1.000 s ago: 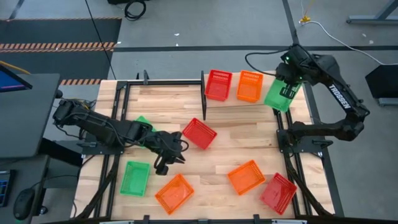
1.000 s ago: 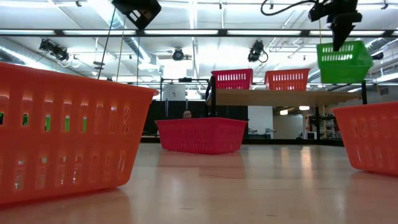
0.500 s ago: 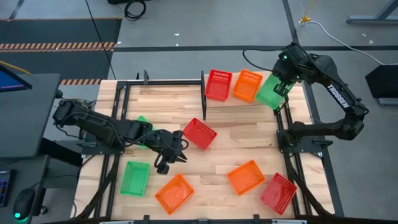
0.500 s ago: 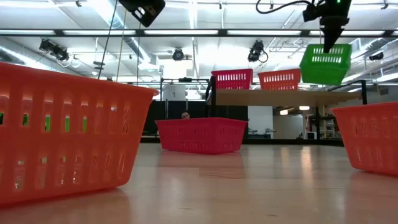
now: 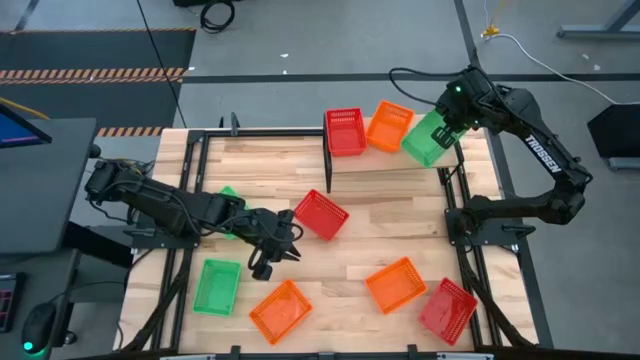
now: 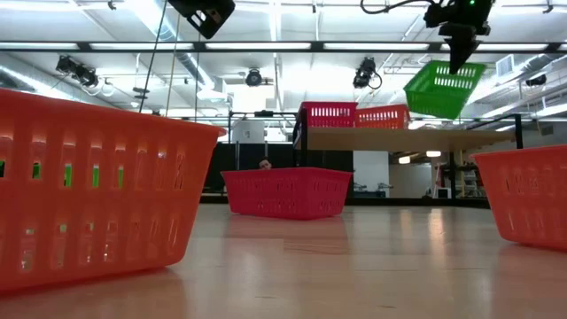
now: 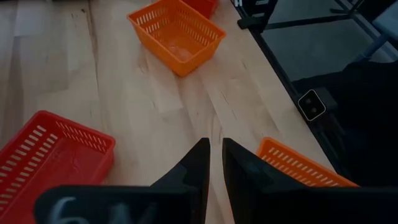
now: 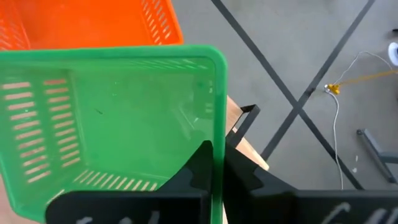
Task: Stack baskets on shelf by color
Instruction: Put the right green bin on the shelf, then adjust the bins on the shelf
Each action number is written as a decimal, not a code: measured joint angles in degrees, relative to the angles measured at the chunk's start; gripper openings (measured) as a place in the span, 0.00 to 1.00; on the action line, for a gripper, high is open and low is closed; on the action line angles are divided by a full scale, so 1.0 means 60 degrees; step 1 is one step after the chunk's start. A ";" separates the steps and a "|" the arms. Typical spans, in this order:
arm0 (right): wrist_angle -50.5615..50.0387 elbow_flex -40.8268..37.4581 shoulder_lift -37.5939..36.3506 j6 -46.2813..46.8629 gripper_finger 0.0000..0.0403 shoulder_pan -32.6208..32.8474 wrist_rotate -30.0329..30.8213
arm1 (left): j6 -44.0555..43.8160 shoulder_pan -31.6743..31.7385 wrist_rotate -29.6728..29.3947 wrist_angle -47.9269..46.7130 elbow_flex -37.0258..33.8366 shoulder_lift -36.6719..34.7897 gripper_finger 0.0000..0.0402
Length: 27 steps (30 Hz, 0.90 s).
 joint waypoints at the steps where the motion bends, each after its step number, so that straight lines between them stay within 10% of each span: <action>1: 0.0008 0.0000 0.0000 0.0019 0.08 -0.0002 0.0000 | 0.0000 0.0000 0.0000 -0.0001 0.0000 0.0000 0.12; 20: -0.0021 0.0000 0.0000 0.0000 0.38 0.0050 -0.0016 | -0.0004 0.0000 0.0004 -0.0047 0.0000 0.0000 0.12; 27: -0.0021 0.0004 0.0032 0.0886 0.41 0.0658 -0.1490 | 0.0034 0.0007 -0.0241 -0.0148 0.0000 0.0000 0.12</action>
